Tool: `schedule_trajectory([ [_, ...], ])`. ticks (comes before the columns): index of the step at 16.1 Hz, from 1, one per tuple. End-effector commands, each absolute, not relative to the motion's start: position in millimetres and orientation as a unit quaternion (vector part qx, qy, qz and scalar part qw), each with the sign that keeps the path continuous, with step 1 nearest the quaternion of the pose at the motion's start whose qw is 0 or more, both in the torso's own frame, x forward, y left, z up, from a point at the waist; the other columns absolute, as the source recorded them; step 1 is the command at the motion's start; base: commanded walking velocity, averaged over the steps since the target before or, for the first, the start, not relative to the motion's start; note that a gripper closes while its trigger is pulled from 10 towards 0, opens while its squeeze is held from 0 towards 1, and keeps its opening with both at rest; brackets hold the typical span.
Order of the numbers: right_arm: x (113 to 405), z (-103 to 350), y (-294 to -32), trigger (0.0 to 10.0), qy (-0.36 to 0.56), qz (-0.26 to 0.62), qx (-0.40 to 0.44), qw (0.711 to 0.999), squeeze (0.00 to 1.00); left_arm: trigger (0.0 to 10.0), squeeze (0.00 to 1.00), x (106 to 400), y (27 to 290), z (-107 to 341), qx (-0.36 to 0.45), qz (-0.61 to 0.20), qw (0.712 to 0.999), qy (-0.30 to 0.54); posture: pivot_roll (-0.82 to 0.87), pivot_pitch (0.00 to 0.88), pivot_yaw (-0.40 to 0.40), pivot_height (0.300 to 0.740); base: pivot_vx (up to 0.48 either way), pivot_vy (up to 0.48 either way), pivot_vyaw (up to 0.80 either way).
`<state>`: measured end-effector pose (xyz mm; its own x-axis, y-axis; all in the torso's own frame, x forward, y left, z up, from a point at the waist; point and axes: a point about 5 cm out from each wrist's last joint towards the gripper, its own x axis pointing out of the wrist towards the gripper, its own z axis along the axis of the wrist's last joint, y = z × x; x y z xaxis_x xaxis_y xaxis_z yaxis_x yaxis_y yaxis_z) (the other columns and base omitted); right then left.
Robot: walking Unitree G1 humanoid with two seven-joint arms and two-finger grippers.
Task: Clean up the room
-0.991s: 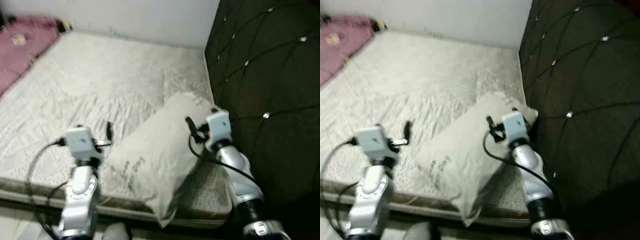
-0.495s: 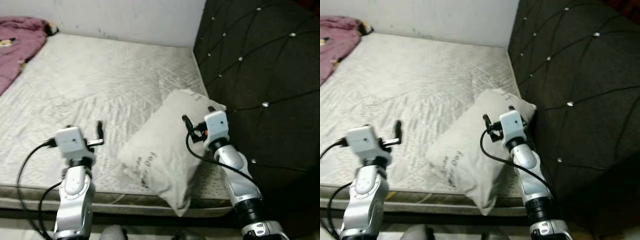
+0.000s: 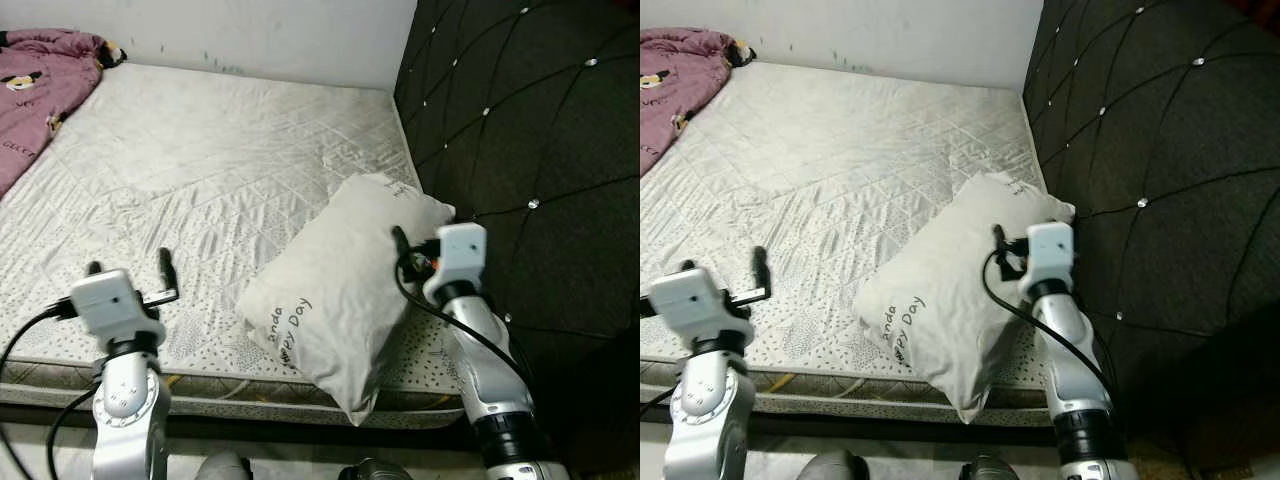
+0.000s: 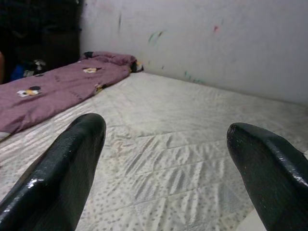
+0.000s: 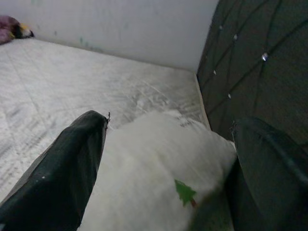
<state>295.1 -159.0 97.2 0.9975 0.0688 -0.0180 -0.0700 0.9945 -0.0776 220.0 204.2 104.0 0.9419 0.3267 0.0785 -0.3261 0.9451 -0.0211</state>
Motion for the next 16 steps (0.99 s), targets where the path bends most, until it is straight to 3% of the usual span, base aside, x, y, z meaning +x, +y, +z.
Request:
schedule_trajectory([
  [1,295,102,-163,10.0,0.007,0.025,-0.039,0.999,0.00,10.0,0.00,218,203,100,0.002,0.160,0.987,-0.030,0.03,0.000,-0.056,0.740,0.000,0.000,0.00],
  [4,291,101,-159,10.0,0.006,0.032,-0.063,0.997,0.00,10.0,0.00,220,194,97,0.001,0.141,0.990,-0.020,0.03,0.000,-0.051,0.740,0.000,0.000,-0.16],
  [9,291,100,-164,10.0,0.008,0.030,-0.053,0.998,0.00,10.0,0.00,218,194,99,-0.011,0.144,0.989,-0.021,0.04,0.000,-0.056,0.740,0.000,0.000,-0.80],
  [16,290,101,-152,10.0,0.008,0.060,-0.055,0.997,0.00,10.0,0.00,216,195,101,0.000,0.143,0.990,-0.017,0.05,0.000,-0.069,0.740,0.000,0.000,0.00],
])
